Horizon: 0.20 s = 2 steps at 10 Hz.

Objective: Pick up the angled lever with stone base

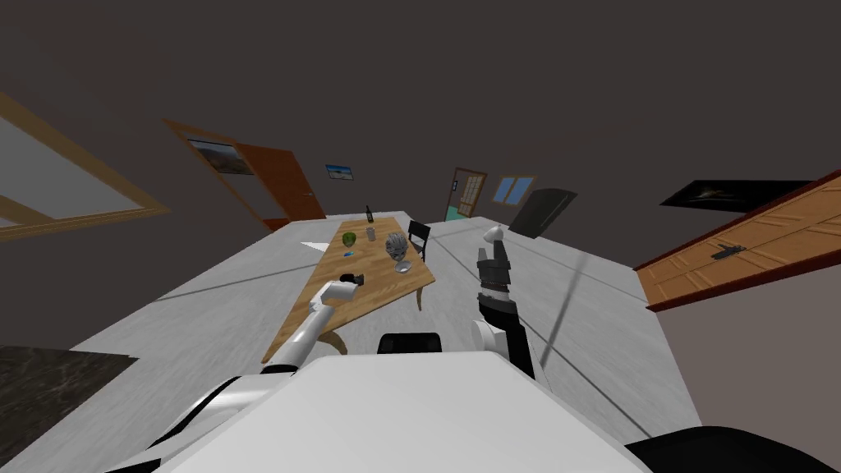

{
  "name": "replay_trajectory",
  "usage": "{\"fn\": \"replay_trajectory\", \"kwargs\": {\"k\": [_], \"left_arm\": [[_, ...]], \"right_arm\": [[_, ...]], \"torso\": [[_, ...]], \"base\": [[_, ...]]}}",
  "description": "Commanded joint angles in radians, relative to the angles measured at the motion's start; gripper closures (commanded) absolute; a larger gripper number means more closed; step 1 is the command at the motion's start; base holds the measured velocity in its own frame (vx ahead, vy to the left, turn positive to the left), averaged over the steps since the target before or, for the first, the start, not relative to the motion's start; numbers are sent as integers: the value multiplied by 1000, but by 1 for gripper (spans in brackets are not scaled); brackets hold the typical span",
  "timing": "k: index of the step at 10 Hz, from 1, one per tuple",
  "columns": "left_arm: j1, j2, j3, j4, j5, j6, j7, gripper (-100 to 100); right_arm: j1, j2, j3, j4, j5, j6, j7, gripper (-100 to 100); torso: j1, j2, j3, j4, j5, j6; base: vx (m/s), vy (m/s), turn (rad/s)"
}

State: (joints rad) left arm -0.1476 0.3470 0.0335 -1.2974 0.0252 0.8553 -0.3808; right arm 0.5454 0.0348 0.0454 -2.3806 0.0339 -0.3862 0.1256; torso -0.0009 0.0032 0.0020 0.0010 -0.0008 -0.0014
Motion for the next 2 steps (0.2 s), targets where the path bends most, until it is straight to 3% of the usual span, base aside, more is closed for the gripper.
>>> {"fn": "replay_trajectory", "kwargs": {"k": [1, 2], "left_arm": [[0, 0, 0, 0, 0, 0, 0, 100], [-2, -1, -1, -1, 0, 4, -2, 0]], "right_arm": [[0, 0, 0, 0, 0, 0, 0, 0], [0, 0, 0, 0, 0, 0, 0, 0]], "torso": [[0, 0, 0, 0, 0, 0], [0, -1, 0, 0, 0, 1]], "base": [[-15, -7, 40], [0, 0, 0]]}}
